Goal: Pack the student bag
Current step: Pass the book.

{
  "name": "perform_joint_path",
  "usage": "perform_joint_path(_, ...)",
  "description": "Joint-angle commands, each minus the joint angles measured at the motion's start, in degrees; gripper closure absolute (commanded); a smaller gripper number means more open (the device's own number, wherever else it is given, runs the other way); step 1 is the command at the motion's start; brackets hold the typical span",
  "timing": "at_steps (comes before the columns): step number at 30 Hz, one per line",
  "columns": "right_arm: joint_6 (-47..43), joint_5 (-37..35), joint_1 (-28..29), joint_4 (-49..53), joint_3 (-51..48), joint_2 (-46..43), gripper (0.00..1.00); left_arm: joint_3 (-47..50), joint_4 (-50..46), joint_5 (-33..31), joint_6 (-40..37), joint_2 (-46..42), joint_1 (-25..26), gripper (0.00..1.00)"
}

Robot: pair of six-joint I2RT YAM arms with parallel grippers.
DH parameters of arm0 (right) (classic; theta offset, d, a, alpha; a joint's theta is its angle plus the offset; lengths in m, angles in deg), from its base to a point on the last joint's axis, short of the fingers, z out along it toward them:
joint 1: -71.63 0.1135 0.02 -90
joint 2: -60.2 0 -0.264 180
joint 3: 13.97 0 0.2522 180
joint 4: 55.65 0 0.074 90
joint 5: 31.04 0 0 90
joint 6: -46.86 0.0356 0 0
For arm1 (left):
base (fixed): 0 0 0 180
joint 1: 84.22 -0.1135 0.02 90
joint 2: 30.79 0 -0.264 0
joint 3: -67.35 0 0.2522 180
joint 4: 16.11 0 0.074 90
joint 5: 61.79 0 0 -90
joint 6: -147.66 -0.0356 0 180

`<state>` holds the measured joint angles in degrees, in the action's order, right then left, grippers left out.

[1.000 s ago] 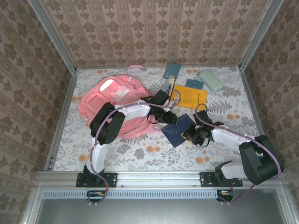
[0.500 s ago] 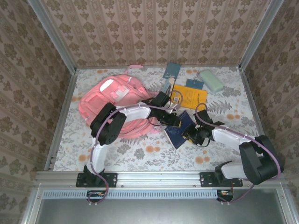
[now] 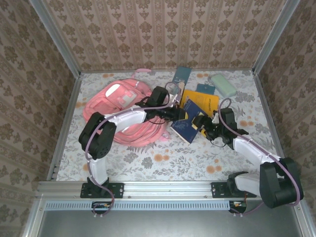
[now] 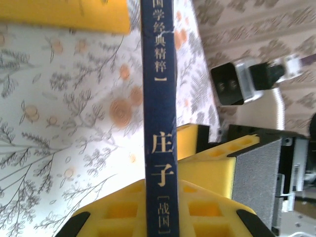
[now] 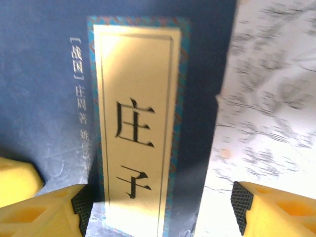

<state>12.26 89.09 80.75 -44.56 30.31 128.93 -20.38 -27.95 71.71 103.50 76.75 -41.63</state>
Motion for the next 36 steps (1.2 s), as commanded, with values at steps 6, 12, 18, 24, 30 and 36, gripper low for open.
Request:
perform_joint_path(6,10.98,17.19,-1.39,-27.39,1.43,7.48,0.22,4.11,14.21,-1.44,11.61,-5.24,-1.41,1.0)
perform_joint_path(12,16.52,20.14,-1.48,-37.13,2.69,10.55,0.35,5.22,16.44,-2.36,13.93,-6.69,-1.84,1.0)
perform_joint_path(18,16.17,19.9,-1.57,-36.09,2.78,10.5,0.93,5.89,13.93,-3.12,12.16,-7.57,-2.07,1.0)
perform_joint_path(24,10.76,17.81,-1.99,-26.41,3.64,7.68,1.0,3.08,-1.82,-8.72,1.61,-9.54,-2.45,0.56)
perform_joint_path(30,3.14,14.76,-2.36,-13.32,4.96,4.23,1.0,-2.27,-27.5,-24.28,-16.74,-12.15,-3.27,0.52)
perform_joint_path(36,0.02,13.83,-2.27,-7.98,5.25,2.62,1.0,-2.8,-40.23,-41.12,-30.22,-12.31,-3.65,0.53)
